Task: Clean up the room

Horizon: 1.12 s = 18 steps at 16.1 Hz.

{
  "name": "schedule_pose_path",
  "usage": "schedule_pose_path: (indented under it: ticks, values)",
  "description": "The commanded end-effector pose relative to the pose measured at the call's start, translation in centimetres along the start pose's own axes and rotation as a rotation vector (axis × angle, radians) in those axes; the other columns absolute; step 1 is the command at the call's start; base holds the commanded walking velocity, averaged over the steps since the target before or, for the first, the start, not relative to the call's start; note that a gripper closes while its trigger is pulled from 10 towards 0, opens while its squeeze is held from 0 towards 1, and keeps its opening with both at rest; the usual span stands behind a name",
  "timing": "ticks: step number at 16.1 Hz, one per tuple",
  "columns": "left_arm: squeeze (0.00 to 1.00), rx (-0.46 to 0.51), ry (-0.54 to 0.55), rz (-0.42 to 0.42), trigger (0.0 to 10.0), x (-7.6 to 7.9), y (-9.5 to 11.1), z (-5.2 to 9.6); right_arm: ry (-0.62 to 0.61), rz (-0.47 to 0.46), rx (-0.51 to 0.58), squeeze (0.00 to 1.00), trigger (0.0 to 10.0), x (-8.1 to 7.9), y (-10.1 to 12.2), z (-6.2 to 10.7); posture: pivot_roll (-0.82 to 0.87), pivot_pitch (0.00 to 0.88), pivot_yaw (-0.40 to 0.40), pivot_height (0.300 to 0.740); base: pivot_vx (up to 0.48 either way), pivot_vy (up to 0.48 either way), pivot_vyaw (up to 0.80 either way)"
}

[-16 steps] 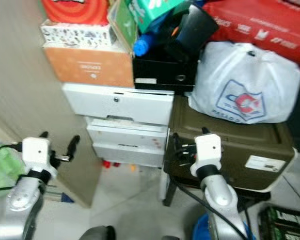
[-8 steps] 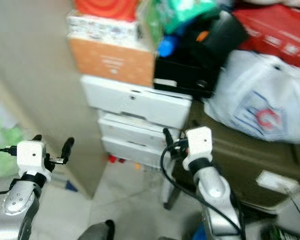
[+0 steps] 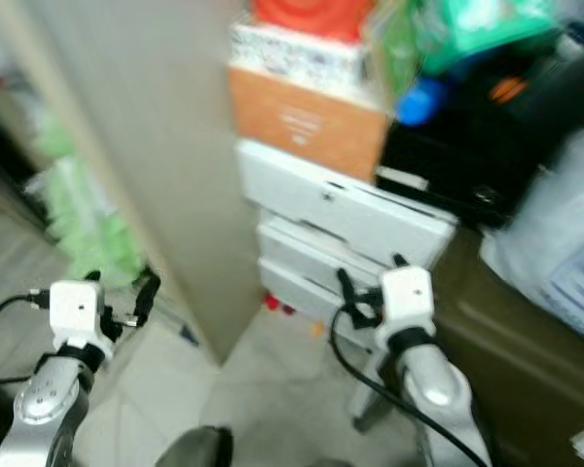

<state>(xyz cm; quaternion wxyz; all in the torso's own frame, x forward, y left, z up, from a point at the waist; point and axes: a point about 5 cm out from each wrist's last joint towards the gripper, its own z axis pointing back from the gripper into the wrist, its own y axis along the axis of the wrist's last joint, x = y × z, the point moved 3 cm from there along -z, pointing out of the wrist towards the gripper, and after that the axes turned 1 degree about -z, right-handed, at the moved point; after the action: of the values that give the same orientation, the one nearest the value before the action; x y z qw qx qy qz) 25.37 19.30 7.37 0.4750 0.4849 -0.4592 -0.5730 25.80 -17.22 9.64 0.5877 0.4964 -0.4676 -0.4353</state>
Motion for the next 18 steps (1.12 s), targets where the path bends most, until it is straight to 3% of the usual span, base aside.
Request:
schedule_pose_path:
  ticks: [1,4,5,8,10,13,15,16,18]
  values:
    - [0.00,0.001,0.005,-0.015,10.0,-0.4,0.1,0.0,0.017,-0.009,0.022,0.00,10.0,-0.4,0.5,-0.2,-0.04,0.099,-0.040,0.740,0.000,0.000,0.80]
    - [0.00,-0.008,-0.010,-0.008,10.0,0.4,-0.5,-1.2,0.022,0.005,0.029,0.00,10.0,-0.5,0.1,-1.0,-0.04,0.021,-0.022,0.740,0.000,0.000,0.17]
    - [0.00,-0.021,-0.067,0.026,10.0,1.1,-0.7,-1.6,0.022,0.009,0.037,0.00,10.0,-0.5,0.2,-1.3,-0.04,0.000,-0.021,0.740,0.000,0.000,0.00]
    - [0.00,-0.001,-0.107,-0.017,10.0,1.8,-0.7,-3.7,-0.022,0.018,0.019,0.00,10.0,0.3,-0.5,-2.8,-0.01,0.000,-0.039,0.740,0.000,0.000,0.00]
    - [0.00,0.004,-0.110,-0.014,10.0,1.8,-0.6,-4.1,-0.020,0.007,0.017,0.00,10.0,0.2,-0.6,-3.3,-0.03,0.000,-0.012,0.740,0.000,0.000,0.00]
    - [0.00,-0.042,-0.119,-0.003,10.0,1.5,-2.6,-2.8,0.155,0.064,-0.006,0.00,10.0,-1.6,-1.3,-1.8,-0.07,0.000,0.019,0.740,0.000,0.000,0.00]
    - [0.00,-0.123,-0.092,-0.003,10.0,1.0,-5.1,-2.5,0.202,0.109,-0.053,0.00,10.0,-0.8,-2.8,-1.3,-0.05,0.000,0.025,0.740,0.000,0.000,0.00]
    - [0.00,-0.139,-0.081,0.002,10.0,0.7,-5.3,-2.4,0.211,0.121,-0.058,0.00,10.0,-0.5,-2.5,-1.3,-0.05,0.000,0.025,0.740,0.000,0.000,0.00]
    - [0.00,-0.153,-0.082,0.037,10.0,0.2,-5.4,-1.6,0.247,0.111,-0.036,0.00,10.0,-1.7,-2.0,-1.5,-0.06,0.000,0.005,0.740,0.000,0.000,0.00]
